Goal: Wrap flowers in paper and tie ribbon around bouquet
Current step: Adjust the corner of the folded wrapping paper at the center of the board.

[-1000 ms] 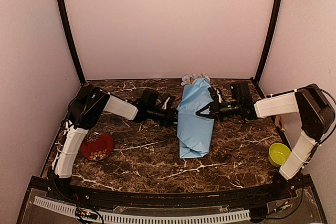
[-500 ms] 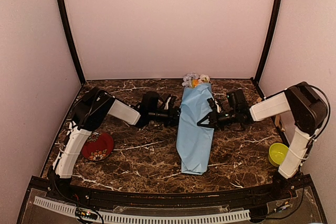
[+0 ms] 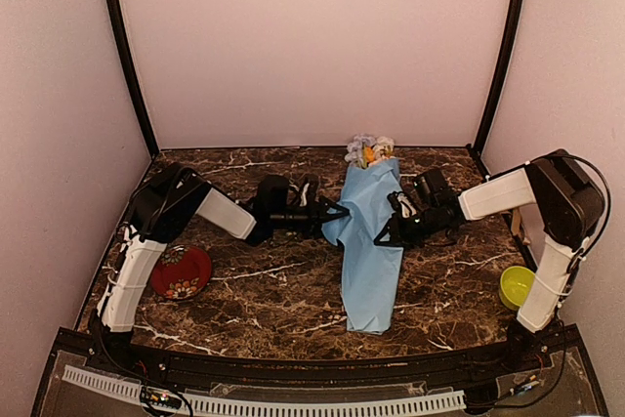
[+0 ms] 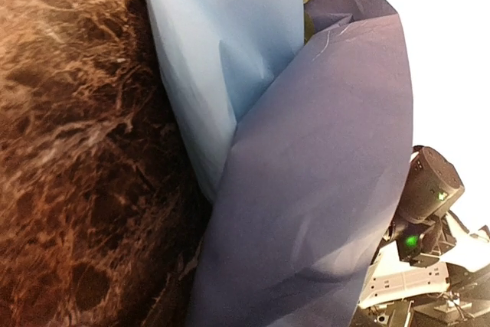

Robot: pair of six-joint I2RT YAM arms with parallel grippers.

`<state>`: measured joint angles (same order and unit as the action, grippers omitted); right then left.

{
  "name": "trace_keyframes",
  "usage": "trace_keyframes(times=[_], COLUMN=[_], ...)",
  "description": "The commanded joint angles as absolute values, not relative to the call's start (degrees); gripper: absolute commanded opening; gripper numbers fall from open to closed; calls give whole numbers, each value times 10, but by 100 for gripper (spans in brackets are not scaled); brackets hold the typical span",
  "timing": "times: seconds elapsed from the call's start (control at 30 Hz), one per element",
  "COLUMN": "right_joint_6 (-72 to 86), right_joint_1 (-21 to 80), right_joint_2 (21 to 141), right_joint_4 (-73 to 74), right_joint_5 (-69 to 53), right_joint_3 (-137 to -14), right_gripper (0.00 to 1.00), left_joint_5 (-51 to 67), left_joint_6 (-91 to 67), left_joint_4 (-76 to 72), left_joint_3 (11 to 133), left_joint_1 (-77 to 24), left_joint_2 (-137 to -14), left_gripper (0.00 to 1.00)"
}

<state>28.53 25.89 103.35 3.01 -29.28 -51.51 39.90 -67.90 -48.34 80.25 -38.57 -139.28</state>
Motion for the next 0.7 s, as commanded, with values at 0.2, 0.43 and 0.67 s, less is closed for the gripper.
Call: trace_keyframes(times=[0.2,0.43,0.67], right_joint_6=[259,273,282], right_joint_1=[268,257,254], right_joint_2=[1029,1010,995], right_joint_4=[60,40,33], right_joint_5=[-260,-308,-324], right_joint_3=[-527,-522,-511], right_gripper=[22,10,3], left_joint_5=[345,286,139], left_joint_6=[-665,-558,-358], left_joint_4=[-381,-277,-59], left_joint_3=[741,725,766], left_joint_1=[-389,-374,-362], left_joint_2=[-1409,-1341,-1229], left_gripper=[46,54,63])
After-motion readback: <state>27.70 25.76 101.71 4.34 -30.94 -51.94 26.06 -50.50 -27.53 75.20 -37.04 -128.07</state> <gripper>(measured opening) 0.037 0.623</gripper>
